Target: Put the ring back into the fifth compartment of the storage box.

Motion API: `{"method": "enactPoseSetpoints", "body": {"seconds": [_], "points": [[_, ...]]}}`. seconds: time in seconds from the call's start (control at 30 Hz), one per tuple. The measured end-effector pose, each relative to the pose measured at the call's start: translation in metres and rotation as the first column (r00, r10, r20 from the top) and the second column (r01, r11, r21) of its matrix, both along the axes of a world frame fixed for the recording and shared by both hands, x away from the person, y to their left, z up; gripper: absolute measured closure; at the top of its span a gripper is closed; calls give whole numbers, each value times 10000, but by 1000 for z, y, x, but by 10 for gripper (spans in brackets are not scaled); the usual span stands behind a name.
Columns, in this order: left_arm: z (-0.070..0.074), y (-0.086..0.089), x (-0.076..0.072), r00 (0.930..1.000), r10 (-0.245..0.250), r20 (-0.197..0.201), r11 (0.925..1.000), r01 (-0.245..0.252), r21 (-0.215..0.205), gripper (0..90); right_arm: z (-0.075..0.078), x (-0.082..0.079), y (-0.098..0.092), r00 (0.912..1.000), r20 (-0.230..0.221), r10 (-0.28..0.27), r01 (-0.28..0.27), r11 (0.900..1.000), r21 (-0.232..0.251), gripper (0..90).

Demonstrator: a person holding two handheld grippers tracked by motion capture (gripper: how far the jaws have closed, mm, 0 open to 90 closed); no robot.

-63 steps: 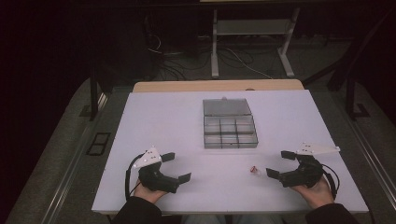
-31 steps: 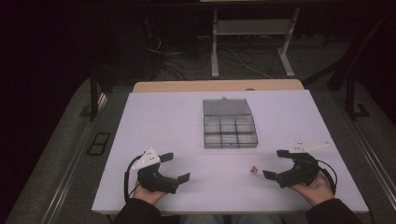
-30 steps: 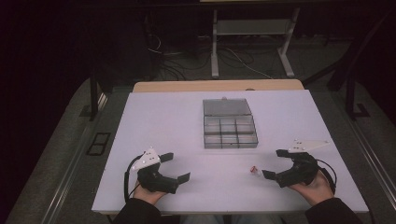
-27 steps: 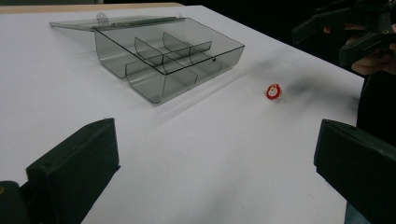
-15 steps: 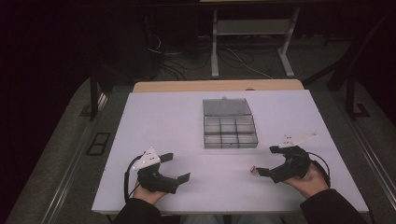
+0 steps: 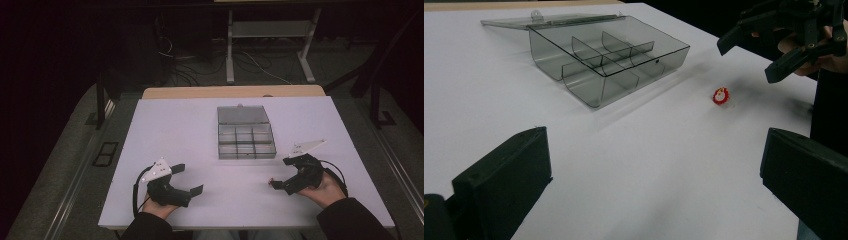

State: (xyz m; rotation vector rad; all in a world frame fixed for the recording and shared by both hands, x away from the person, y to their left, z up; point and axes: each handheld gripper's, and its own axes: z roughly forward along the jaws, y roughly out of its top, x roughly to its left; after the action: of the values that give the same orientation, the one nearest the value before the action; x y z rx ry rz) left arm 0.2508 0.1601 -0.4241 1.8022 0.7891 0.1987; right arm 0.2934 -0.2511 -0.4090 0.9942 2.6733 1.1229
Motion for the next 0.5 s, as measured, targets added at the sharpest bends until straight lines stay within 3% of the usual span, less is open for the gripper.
{"method": "enactPoseSetpoints", "body": {"seconds": [0.5], "points": [[0, 0, 0, 10000, -67, 47, 10000, 67, 71, 0, -13, 8, 6, 9980, -363, 518, -539, 9968, -592, 3]]}}
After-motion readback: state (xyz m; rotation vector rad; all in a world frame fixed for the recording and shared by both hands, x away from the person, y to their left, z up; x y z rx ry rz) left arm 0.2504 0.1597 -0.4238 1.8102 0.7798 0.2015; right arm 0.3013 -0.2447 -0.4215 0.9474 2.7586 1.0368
